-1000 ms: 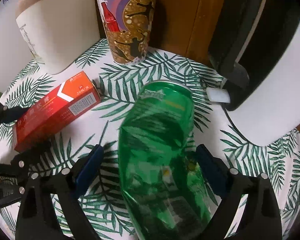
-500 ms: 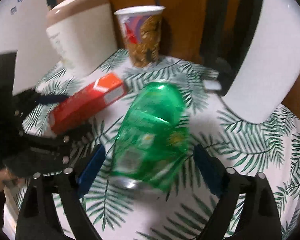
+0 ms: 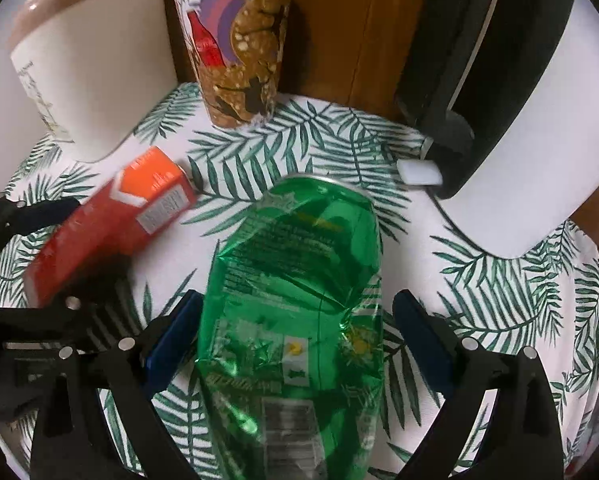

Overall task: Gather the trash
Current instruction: 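Lift the red ointment box and green can off the table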

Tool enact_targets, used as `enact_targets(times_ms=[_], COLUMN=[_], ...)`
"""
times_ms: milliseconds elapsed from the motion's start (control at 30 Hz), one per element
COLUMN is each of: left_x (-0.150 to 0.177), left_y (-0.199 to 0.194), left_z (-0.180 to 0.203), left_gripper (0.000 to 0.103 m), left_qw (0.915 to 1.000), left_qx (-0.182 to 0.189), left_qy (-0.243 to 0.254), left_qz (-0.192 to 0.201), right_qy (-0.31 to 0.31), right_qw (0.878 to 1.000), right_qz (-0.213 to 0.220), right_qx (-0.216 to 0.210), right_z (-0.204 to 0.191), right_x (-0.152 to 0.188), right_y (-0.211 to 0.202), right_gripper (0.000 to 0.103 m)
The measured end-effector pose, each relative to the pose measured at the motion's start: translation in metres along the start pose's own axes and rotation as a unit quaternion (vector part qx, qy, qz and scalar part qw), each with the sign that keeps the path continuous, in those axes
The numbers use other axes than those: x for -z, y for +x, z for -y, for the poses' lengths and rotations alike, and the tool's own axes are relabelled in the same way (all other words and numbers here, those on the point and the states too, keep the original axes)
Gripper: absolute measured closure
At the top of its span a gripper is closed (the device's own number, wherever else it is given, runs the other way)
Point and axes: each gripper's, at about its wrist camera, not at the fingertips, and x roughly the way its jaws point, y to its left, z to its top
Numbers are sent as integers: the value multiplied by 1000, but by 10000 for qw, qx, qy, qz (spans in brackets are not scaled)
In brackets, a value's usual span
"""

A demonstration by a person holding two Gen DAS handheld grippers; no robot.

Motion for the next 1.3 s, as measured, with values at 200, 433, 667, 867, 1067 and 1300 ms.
enact_targets(times_ms=[200, 433, 667, 867, 1067, 1300], left_x=[-3, -7, -2, -1, 2, 10], left_y=[-1, 6, 2, 4, 1, -6], left_z=[0, 0, 4, 1, 3, 7], left_gripper=[33, 31, 38, 31, 55, 55], left_qw=[10000, 10000, 9999, 9999, 10000, 10000], left_qx=[-53, -57, -82, -139, 7, -24], left_qy=[21, 43, 118, 86, 49, -78], left_qz=[-26, -69, -68, -53, -6, 35], right_qy=[139, 182, 206, 286, 219, -48], right_qw=[9999, 9998, 9997, 9993, 9996, 9999], right_qz=[6, -66, -123, -201, -50, 71], right_qx=[-16, -16, 28, -110, -188, -96], right_z=[5, 10, 8, 13, 11, 3], right_x=[3, -1, -3, -4, -1, 12], right_y=[1, 9, 10, 14, 9, -3], right_gripper=[9, 9, 6, 5, 17, 17])
